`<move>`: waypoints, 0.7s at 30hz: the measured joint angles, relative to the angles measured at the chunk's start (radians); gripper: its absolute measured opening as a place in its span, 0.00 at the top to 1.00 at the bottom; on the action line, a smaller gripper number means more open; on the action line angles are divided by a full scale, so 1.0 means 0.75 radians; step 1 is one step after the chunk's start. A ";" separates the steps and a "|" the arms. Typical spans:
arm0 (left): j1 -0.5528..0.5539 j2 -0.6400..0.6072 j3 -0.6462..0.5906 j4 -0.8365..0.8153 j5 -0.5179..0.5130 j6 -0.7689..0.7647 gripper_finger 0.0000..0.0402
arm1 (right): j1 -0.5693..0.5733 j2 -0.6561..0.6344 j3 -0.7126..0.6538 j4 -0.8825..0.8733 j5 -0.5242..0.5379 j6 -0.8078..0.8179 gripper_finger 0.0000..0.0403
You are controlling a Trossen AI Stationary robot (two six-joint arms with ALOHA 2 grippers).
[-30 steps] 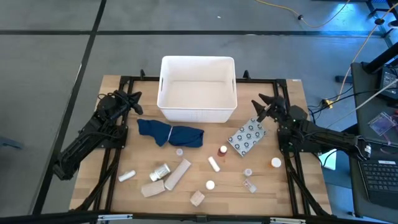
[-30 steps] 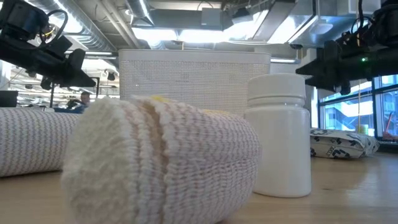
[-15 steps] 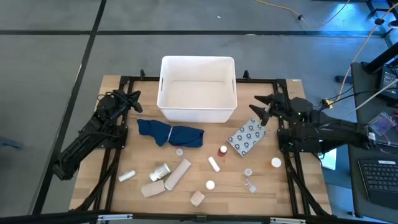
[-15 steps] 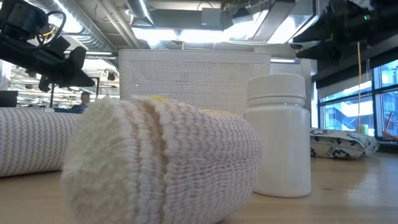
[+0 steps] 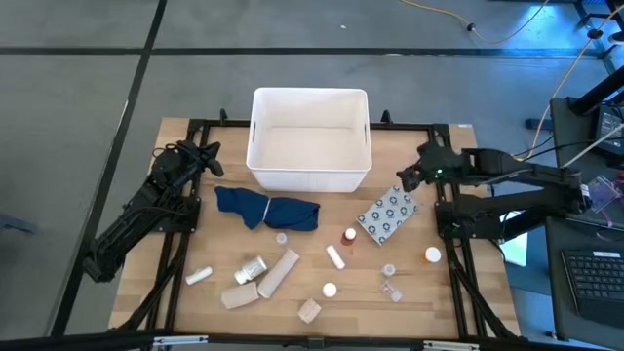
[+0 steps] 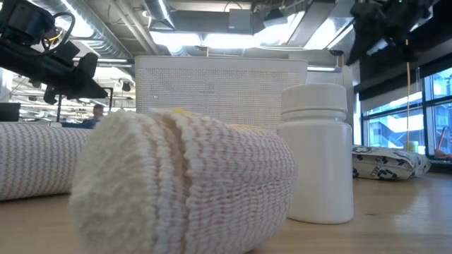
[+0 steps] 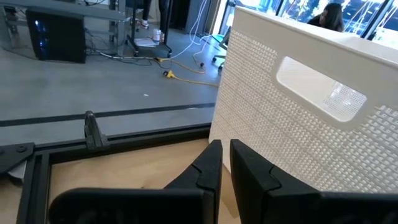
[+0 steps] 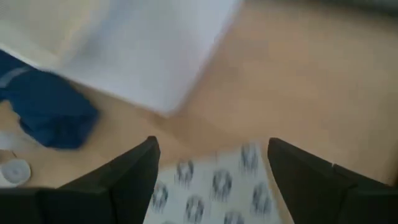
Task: Pick & place medical supplies in basket/bin
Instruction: Put the light blue mailer bag into the white bin
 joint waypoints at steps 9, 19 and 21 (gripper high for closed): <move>0.000 0.000 0.000 0.000 0.000 0.000 0.94 | 0.121 0.143 -0.070 -0.139 -0.267 0.538 0.26; 0.000 0.000 0.000 0.000 0.001 0.001 0.93 | 0.368 0.208 -0.267 0.085 -0.353 0.880 0.26; 0.000 -0.001 0.000 0.000 0.002 0.001 0.93 | 0.404 0.207 -0.308 0.158 -0.340 0.944 0.26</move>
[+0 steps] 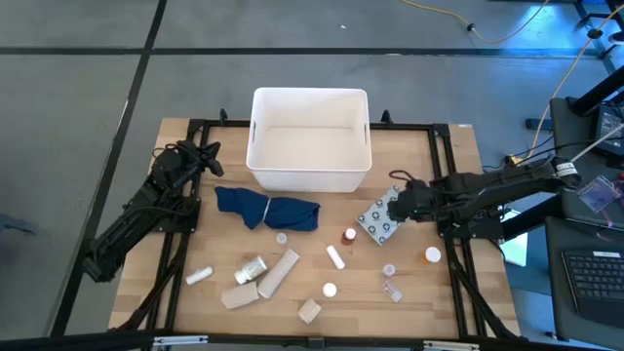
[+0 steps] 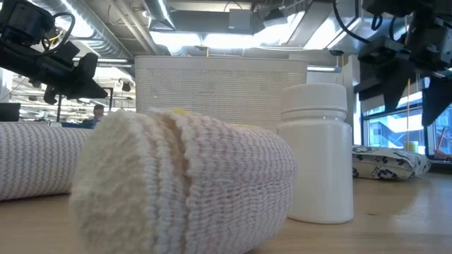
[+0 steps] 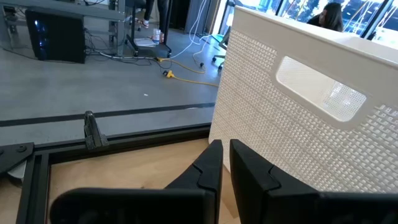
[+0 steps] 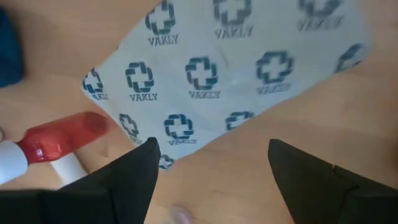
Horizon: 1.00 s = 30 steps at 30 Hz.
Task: Pick & place medical supplies in basket/bin
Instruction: Put the light blue mailer bag into the white bin
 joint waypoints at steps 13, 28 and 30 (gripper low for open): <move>0.000 0.000 0.000 0.000 0.002 0.001 0.93 | 0.122 -0.001 -0.329 0.430 0.011 0.295 0.26; 0.000 0.000 0.000 -0.001 0.012 0.001 0.94 | 0.122 -0.010 -0.552 0.746 0.140 0.293 0.26; 0.000 0.000 0.000 -0.001 0.012 0.000 0.94 | 0.123 -0.010 -0.552 0.737 0.160 0.297 0.26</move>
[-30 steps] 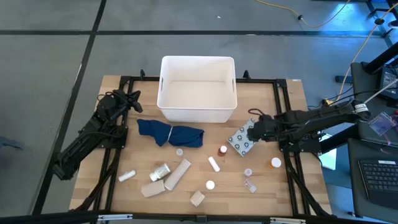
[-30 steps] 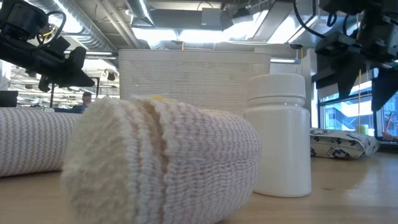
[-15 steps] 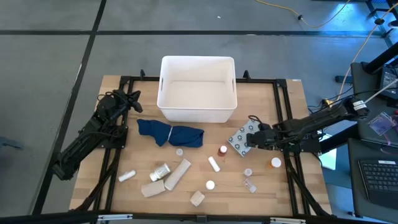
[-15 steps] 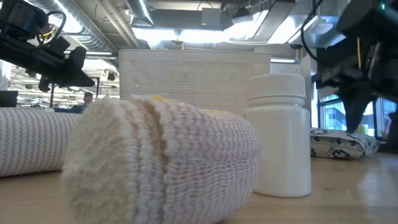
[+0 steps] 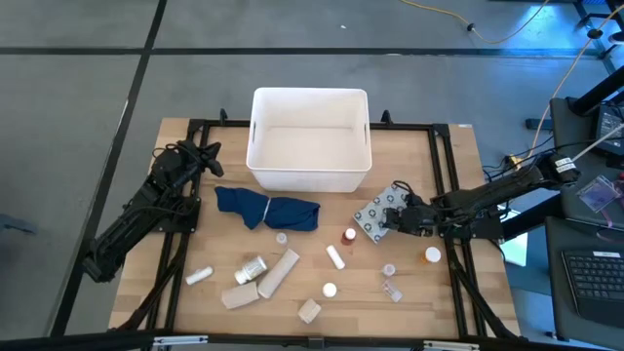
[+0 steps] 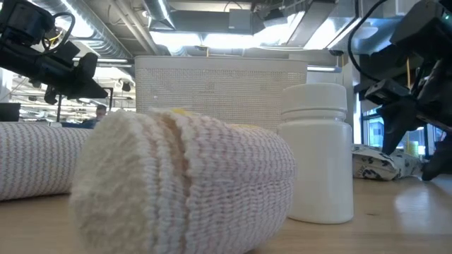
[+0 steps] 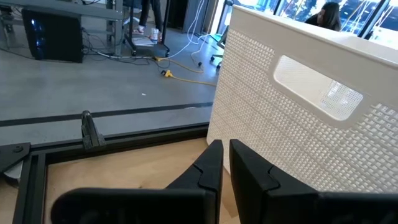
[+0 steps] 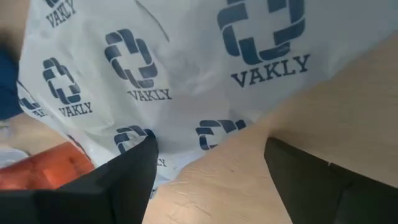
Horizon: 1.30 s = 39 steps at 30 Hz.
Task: Pick & place medical supplies in basket/bin
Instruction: Put the light blue mailer bag into the white bin
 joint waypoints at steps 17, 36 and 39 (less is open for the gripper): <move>0.000 0.000 0.000 0.000 0.000 -0.005 0.94 | -0.022 0.044 -0.019 -0.082 0.553 -0.163 0.26; 0.000 0.000 0.000 0.000 0.001 -0.074 0.95 | -0.228 0.155 -0.010 0.017 0.634 -1.098 0.26; 0.000 0.000 0.000 0.000 0.010 -0.076 0.95 | -0.263 0.159 -0.016 0.075 0.628 -1.286 0.26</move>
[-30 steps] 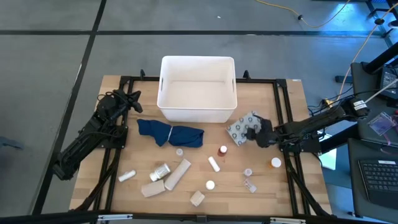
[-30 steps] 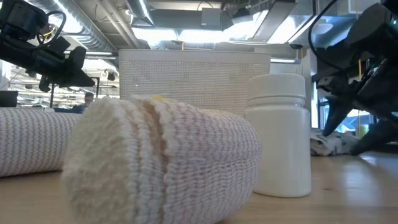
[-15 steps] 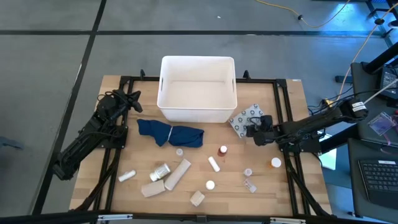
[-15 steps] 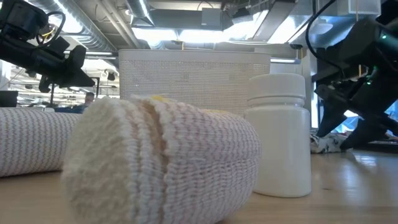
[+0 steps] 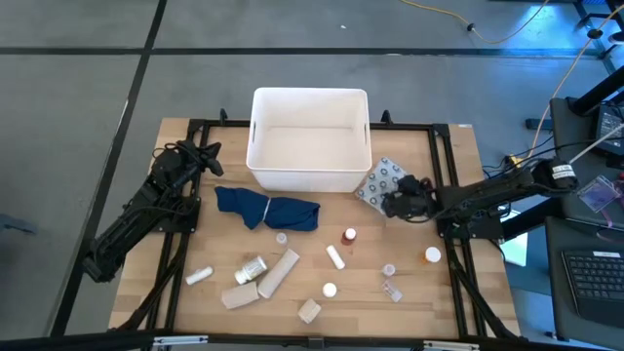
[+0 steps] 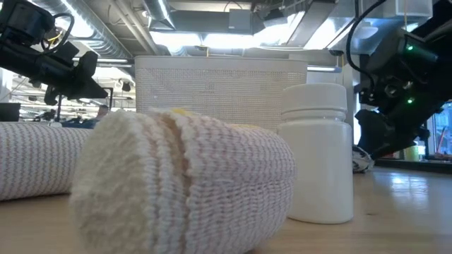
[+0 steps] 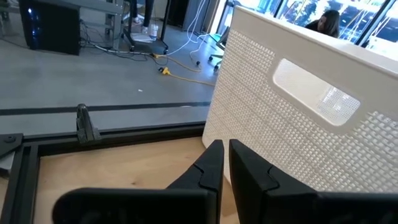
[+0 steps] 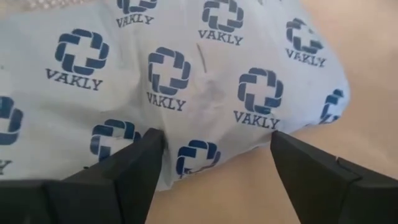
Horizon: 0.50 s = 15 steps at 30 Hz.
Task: Pick & place medical supplies in basket/bin
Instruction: Put the light blue mailer bag into the white bin
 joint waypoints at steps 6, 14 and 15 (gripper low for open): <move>0.000 -0.001 0.000 0.000 0.028 -0.064 0.95 | -0.041 0.001 0.000 0.061 0.002 -0.317 0.26; 0.000 0.000 0.000 0.000 0.073 -0.069 0.95 | -0.110 0.002 -0.003 0.092 -0.131 0.388 0.26; 0.000 0.000 0.000 0.000 0.073 -0.077 0.95 | -0.114 0.002 -0.003 0.094 -0.146 0.441 0.26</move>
